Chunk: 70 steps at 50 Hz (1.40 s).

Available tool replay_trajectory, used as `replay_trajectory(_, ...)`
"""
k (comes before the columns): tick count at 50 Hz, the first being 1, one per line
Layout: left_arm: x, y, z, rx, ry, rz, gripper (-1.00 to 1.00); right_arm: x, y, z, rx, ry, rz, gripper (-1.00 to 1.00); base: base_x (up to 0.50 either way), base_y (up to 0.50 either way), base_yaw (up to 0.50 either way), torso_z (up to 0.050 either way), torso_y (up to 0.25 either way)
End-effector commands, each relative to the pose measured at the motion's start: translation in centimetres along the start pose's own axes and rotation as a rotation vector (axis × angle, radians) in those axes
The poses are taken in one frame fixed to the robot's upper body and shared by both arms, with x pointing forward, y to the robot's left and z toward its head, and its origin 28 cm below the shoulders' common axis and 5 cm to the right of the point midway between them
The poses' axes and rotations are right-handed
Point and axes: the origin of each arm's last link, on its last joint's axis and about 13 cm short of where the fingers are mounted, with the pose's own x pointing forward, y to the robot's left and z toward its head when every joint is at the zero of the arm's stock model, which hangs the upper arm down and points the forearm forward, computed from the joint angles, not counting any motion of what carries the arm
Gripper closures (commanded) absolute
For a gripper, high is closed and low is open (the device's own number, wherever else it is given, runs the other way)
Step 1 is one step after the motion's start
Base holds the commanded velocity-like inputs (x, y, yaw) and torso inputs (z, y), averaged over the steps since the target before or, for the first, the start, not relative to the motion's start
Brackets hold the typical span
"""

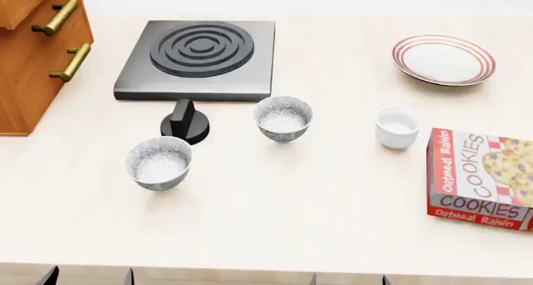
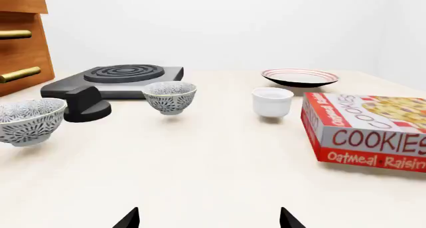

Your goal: Pick the akita bowl next to the ramekin and place it on the plate.

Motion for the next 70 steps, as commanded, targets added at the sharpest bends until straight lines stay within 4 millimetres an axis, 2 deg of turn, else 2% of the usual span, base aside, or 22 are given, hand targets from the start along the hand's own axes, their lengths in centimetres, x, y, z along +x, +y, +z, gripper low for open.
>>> replay_trajectory(1,0.1,0.0,0.0,-0.001,0.001,0.002,-1.0,0.0,0.1,0.0,-0.002,0.002,-0.002,-1.0,0.0,0.0,0.0,0.0,0.0)
replay_trajectory(24,0.2,0.0,-0.3,0.024,0.009,0.004,-1.0,0.1,0.0,0.1,0.004,-0.003,-0.012,-1.0,0.0,0.0,0.0,0.0,0.0)
replay_trajectory(25,0.9,0.3,-5.6,0.077,0.163,-0.022,-1.0,-3.8,2.2,-4.9,-0.02,0.07,0.118,-1.0,0.0,0.0,0.0,0.0,0.0)
replay_trajectory(26,0.1,0.0,-0.3,0.028,0.001,-0.003,-1.0,0.0,0.0,0.1,0.003,-0.003,-0.011,-1.0,0.0,0.0,0.0,0.0,0.0)
replay_trajectory(38,0.1,-0.1,0.0,0.038,-0.024,0.019,-1.0,-0.1,0.0,0.6,0.014,-0.045,-0.027,-1.0,0.0,0.0,0.0,0.0,0.0)
replay_trajectory(52,-0.7,-0.1,1.8,0.059,-0.092,0.034,-1.0,-0.2,-0.2,1.4,0.007,-0.076,-0.035,-1.0,0.0,0.0,0.0,0.0,0.0)
replay_trajectory(65,-1.2,-0.2,4.4,0.068,-0.136,0.026,-1.0,-0.2,-0.5,3.5,-0.046,-0.103,-0.007,-1.0,0.0,0.0,0.0,0.0,0.0)
replay_trajectory(70,-1.4,-0.3,5.7,0.074,-0.153,0.013,-1.0,-0.4,-0.6,5.2,-0.066,-0.132,0.004,-1.0,0.0,0.0,0.0,0.0,0.0)
